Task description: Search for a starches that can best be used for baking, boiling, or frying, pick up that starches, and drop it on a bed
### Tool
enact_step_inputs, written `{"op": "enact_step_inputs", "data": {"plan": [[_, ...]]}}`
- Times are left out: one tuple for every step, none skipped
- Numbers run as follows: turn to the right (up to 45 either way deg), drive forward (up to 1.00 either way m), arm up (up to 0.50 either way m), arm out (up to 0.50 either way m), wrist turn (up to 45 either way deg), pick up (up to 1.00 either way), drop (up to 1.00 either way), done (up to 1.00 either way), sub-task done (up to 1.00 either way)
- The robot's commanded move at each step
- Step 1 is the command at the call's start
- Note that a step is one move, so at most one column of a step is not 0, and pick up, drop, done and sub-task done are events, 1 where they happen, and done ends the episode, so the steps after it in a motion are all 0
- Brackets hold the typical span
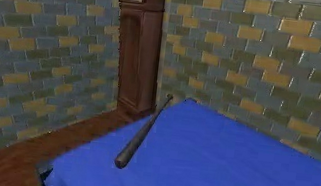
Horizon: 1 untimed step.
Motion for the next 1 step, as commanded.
{"op": "enact_step_inputs", "data": {"plan": [[45.0, 0.0, 0.0, 0.0, 0.0, 0.0, 0.0, 0.0, 0.0]]}}
